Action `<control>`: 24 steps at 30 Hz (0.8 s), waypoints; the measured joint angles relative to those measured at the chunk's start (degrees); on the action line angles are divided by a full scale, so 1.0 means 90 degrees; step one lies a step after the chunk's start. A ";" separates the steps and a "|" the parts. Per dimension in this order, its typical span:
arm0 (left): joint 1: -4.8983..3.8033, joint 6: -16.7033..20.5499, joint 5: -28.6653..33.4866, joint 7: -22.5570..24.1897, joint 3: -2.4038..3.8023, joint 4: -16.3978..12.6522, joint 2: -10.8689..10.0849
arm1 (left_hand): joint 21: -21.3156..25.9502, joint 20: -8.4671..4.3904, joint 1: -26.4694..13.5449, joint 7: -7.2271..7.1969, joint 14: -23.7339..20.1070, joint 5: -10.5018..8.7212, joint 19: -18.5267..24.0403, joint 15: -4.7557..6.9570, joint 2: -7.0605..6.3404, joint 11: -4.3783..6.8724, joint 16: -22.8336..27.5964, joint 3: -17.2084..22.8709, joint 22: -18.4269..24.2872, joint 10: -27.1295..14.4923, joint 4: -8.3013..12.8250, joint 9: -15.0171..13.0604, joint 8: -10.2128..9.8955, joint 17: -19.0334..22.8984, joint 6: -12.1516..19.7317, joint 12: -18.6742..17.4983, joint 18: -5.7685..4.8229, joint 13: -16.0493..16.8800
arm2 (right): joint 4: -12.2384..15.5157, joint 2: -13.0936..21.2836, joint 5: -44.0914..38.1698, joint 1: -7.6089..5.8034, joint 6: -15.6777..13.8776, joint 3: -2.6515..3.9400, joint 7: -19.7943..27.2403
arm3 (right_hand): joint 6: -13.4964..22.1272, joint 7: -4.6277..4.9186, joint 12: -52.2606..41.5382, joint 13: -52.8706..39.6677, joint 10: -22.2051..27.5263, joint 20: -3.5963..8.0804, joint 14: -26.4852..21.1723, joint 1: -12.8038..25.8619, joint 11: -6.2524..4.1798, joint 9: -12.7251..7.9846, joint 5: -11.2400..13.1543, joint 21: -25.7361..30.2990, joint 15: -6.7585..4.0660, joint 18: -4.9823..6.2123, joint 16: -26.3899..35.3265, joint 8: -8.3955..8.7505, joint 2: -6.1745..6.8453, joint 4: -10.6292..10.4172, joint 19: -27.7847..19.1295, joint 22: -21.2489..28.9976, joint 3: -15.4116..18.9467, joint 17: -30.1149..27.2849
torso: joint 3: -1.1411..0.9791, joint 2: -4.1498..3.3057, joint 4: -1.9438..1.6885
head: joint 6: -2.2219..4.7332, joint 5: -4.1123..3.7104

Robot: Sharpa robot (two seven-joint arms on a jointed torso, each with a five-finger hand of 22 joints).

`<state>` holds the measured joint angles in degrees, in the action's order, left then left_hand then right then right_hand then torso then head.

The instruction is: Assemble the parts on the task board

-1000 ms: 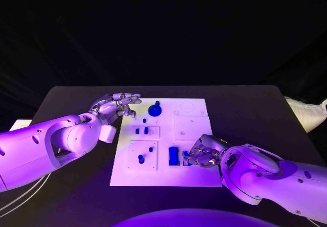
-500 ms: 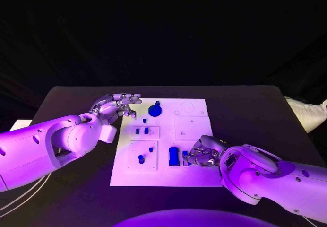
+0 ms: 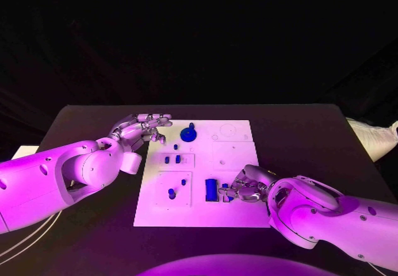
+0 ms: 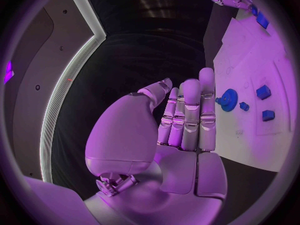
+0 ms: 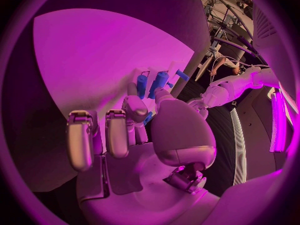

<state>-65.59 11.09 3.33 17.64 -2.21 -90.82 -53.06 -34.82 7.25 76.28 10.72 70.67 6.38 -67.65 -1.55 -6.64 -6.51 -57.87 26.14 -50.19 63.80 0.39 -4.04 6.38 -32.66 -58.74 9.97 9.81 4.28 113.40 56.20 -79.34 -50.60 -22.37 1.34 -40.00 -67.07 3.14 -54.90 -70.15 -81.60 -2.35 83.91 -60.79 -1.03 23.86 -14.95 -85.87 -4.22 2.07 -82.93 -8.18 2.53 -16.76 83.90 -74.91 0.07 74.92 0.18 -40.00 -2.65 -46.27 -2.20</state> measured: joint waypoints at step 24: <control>0.0000 -0.0004 0.0000 -0.0009 0.0000 0.0010 -0.0007 | 0.0000 0.0000 0.0000 0.0000 0.0000 0.0000 0.0000 0.0000 0.0000 0.0000 0.0000 0.0000 0.0000 0.0000 0.0000 0.0000 0.0000 0.0000 0.0000 0.0000 0.0000 0.0000 | 0.0231 0.0279 -0.0336 0.0000 0.0014 0.0002 0.0003 | -0.0020 -0.0021 -0.0075 -0.0056 -0.0023 -0.0001 0.0000 0.0129 -0.0022 0.0037 -0.0028 -0.0024 0.0000 0.0002 -0.0057 -0.0026 -0.0089 0.0010 0.0000 -0.0004 0.0149 -0.0001 | -0.0002 -0.0001 0.0003 | 0.0020 0.0003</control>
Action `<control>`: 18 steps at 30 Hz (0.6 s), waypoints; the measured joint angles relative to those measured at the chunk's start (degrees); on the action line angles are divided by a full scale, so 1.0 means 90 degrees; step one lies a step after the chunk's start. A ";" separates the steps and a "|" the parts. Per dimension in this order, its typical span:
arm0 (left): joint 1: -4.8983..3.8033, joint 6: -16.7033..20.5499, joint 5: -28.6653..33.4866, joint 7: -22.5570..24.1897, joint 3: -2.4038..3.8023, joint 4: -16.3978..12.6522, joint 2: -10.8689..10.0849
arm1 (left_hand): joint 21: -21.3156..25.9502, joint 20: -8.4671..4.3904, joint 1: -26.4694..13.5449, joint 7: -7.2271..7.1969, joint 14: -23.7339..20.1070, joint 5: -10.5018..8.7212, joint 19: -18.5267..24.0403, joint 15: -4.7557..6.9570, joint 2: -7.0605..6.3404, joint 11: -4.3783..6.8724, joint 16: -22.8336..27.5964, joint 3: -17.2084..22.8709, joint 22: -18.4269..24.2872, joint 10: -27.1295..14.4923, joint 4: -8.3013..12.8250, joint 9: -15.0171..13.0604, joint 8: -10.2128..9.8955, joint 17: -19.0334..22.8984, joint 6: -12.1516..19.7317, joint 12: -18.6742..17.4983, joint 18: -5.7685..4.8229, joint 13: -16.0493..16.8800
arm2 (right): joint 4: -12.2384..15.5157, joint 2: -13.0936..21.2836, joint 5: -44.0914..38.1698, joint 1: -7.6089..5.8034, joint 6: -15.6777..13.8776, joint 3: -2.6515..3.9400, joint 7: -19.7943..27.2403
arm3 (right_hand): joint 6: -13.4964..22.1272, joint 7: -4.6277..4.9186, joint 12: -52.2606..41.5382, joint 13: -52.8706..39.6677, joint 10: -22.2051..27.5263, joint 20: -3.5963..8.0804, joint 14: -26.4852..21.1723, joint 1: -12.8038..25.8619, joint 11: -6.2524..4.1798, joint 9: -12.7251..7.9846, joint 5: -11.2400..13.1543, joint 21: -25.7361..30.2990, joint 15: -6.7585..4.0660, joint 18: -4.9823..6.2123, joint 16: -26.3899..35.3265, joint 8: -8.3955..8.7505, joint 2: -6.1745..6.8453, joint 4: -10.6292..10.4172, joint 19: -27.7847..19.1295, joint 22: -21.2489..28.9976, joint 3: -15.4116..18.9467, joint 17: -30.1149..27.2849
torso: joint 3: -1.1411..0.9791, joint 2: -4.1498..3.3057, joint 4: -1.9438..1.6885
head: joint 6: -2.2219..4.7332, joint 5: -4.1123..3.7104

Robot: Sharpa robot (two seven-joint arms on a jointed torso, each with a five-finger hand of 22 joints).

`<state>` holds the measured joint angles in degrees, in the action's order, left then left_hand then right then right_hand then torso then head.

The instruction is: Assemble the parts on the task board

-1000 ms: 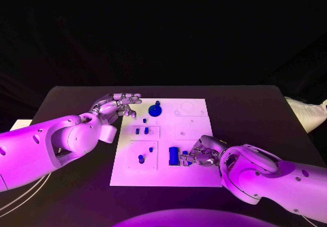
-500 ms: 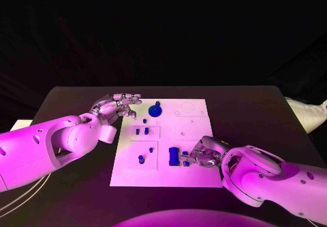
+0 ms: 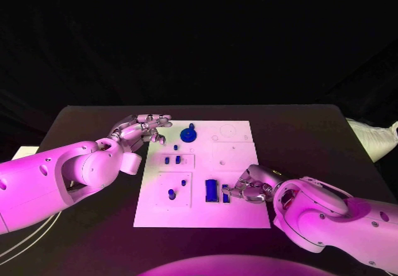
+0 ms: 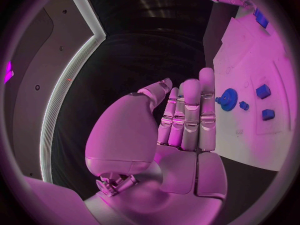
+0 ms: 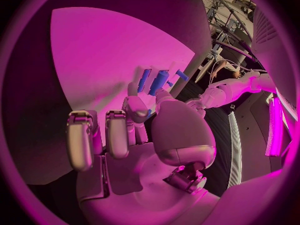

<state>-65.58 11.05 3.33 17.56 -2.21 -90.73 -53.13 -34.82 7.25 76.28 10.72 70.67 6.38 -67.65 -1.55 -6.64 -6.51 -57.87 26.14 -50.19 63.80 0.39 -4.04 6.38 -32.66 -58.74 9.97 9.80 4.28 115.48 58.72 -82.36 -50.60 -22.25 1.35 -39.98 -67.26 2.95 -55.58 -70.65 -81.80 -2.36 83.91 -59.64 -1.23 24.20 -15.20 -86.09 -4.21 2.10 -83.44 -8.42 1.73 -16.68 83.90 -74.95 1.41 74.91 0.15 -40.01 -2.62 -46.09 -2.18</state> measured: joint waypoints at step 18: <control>0.0007 -0.0001 0.0000 0.0000 -0.0001 0.0051 0.0029 | 0.0012 0.0000 -0.0033 0.0000 -0.0063 0.0000 0.0000 -0.0012 0.0034 -0.0005 0.0028 -0.0063 0.0026 -0.0051 -0.0009 0.0000 0.0041 0.0105 0.0000 0.0026 0.0000 0.0000 | -0.0261 0.0103 0.0386 -0.0199 -0.0320 -0.0003 0.0612 | 0.0677 0.0310 0.1145 0.0602 0.0453 -0.0091 0.0001 -0.1532 0.0230 -0.0148 -0.0099 0.0349 0.0096 0.0003 0.0374 0.0399 -0.0041 0.0402 -0.0043 0.0002 0.0227 -0.0007 | 0.0006 0.0019 -0.0004 | 0.0057 -0.0032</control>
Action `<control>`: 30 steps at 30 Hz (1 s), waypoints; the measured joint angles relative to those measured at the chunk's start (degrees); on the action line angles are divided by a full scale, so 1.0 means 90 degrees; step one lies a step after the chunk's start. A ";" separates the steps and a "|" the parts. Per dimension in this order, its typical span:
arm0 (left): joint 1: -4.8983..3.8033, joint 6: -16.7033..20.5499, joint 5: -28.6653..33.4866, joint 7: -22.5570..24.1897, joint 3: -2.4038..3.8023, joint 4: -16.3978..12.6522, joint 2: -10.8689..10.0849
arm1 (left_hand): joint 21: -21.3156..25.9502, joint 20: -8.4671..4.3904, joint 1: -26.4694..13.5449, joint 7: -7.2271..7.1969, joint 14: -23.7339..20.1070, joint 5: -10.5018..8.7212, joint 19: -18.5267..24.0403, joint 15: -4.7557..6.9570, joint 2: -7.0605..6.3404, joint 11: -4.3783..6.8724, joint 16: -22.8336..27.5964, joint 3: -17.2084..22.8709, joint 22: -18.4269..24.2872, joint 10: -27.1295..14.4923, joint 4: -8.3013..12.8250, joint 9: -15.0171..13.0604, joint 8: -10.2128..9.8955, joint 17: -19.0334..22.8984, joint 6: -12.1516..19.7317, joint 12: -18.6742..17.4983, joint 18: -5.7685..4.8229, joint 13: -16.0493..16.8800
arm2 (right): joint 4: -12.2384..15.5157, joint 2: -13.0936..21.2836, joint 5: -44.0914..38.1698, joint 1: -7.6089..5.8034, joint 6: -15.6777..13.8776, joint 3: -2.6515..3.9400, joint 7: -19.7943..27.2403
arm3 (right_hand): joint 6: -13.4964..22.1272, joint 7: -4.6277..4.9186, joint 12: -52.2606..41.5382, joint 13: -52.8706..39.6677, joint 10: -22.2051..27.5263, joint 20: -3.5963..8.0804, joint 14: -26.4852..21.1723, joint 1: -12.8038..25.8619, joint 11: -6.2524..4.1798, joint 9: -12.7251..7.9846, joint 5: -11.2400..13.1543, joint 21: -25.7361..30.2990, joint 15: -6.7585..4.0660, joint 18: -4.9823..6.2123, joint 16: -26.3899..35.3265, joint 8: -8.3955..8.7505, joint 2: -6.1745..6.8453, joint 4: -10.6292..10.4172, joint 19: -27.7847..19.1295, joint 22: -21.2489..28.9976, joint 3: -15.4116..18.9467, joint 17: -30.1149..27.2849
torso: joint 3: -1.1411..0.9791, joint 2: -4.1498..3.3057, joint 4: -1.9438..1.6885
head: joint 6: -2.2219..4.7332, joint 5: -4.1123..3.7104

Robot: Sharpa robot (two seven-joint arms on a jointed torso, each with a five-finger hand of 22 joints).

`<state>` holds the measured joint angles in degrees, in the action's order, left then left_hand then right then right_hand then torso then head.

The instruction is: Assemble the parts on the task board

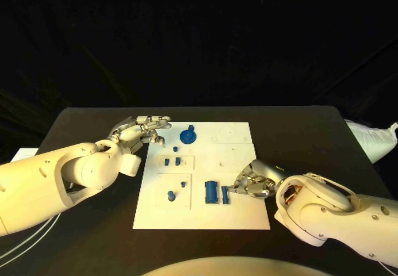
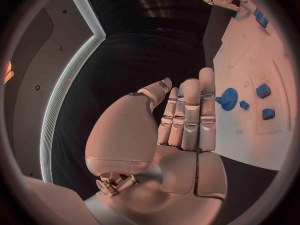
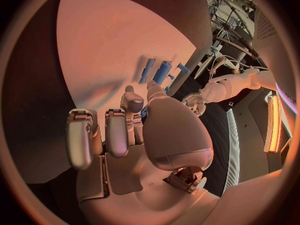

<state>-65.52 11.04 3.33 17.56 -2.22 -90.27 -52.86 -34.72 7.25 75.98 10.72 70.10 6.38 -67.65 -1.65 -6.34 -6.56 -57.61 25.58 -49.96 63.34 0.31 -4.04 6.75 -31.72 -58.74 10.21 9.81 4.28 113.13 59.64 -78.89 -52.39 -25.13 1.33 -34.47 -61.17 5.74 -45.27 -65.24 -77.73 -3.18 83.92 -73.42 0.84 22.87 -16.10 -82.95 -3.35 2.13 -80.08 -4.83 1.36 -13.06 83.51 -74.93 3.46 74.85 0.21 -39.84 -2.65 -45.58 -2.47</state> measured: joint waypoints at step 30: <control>0.0099 0.0441 0.0397 0.0587 0.0017 0.1919 0.1204 | 0.3169 0.0899 0.0084 0.0035 -0.1869 0.0048 0.2650 -0.0783 0.0185 -0.0329 0.5171 -0.0253 0.2609 -0.0374 -0.0007 0.0029 -0.0263 0.2737 0.0194 -0.0481 -0.0001 -0.0077 | -0.4363 -0.1799 0.6562 -0.1029 -0.0056 0.0044 0.5846 | 0.0730 0.0638 0.4627 0.6844 0.1678 -0.1093 -0.2416 -0.1515 0.0872 -0.1666 0.0696 0.8081 0.1156 0.0857 0.8489 0.0122 -0.0061 0.0402 -0.3198 0.5978 -0.1221 -0.7413 | 0.0073 0.0780 0.0061 | 0.0913 -0.0079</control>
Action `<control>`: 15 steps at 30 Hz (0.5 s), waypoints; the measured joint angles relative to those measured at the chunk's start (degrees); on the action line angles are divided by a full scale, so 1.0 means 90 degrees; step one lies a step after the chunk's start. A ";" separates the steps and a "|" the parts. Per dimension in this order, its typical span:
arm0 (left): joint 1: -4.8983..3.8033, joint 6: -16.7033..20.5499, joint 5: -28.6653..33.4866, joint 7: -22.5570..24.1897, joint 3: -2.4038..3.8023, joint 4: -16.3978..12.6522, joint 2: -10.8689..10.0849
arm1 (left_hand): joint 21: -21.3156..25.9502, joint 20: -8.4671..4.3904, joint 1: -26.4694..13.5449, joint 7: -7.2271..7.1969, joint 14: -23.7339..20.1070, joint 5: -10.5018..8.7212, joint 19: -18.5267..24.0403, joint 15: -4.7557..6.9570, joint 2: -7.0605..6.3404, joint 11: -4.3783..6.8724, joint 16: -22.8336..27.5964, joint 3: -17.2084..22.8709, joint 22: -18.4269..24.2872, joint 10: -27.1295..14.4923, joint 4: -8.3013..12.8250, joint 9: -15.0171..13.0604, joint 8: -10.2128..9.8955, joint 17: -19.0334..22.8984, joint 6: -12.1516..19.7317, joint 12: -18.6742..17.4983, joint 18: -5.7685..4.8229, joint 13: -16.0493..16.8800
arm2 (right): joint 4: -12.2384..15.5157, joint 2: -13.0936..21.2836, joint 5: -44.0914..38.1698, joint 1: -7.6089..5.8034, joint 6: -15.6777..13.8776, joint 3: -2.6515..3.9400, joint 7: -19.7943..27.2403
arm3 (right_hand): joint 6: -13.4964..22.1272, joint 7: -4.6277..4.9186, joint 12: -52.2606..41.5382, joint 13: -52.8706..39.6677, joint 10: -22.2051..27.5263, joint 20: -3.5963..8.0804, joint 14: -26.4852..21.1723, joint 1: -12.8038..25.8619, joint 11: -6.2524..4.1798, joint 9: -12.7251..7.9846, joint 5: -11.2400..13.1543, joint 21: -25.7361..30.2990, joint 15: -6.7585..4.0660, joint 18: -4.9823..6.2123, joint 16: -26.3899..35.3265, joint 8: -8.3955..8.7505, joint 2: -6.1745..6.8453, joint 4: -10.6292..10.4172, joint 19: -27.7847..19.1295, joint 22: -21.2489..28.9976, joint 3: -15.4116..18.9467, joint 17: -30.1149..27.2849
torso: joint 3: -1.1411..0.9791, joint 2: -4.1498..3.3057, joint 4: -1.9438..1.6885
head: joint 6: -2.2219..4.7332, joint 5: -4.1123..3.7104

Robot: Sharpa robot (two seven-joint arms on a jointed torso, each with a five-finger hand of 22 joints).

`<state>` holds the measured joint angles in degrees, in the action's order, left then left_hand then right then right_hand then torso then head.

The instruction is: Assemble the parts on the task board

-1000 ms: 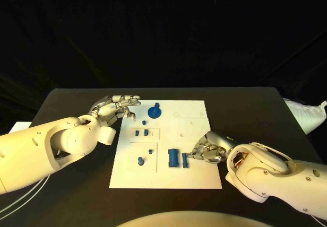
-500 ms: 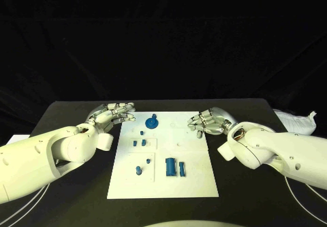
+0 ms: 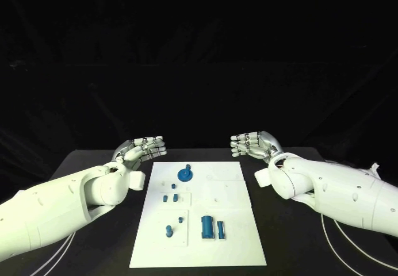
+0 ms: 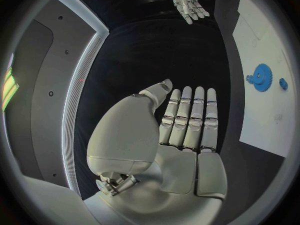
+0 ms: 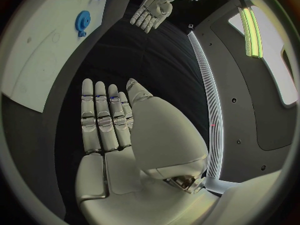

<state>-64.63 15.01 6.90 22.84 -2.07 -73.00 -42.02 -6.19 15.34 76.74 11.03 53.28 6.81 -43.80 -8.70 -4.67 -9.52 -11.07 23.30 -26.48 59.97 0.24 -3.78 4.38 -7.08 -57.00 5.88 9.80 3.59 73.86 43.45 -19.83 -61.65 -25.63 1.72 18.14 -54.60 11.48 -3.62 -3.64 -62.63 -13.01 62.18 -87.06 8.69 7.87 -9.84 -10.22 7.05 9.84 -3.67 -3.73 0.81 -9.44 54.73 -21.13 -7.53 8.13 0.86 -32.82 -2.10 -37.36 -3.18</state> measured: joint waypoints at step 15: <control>0.0116 0.0150 -0.0086 0.0155 0.0000 0.0396 0.0358 | 0.0452 -0.0239 -0.1523 -0.0167 -0.0837 -0.0115 0.0889 0.0133 0.0242 0.0169 0.0429 -0.0593 0.0759 -0.1062 -0.0043 0.0205 -0.0260 0.0379 0.0994 -0.0378 -0.0057 -0.0197 | -0.0654 -0.0393 0.0290 0.0189 0.0267 0.0007 0.0328 | 0.0882 -0.0242 0.0198 0.0210 0.1008 0.0430 -0.0471 0.1804 -0.0222 -0.0434 0.0199 0.0285 -0.0490 -0.0029 0.0163 0.0209 -0.0063 0.0325 -0.0322 0.0724 0.0047 -0.0600 | -0.0061 0.0139 -0.0014 | 0.0252 0.0060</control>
<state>-63.59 16.36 6.12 24.24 -2.07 -69.44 -38.80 -2.12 13.18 63.04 9.53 45.75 5.78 -35.80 -7.50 -2.49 -8.00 -7.21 17.96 -19.65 50.41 -0.15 -1.94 2.04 -3.67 -48.05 2.48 9.29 1.82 67.97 39.91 -17.22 -59.95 -23.23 1.78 21.09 -46.66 9.31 -1.84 -1.75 -53.55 -9.15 57.94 -70.82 6.69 3.97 -8.04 -7.66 2.64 9.58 -2.21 -1.85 0.25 -6.51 51.84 -14.61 -7.10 2.73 0.31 -31.56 -2.23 -35.10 -2.64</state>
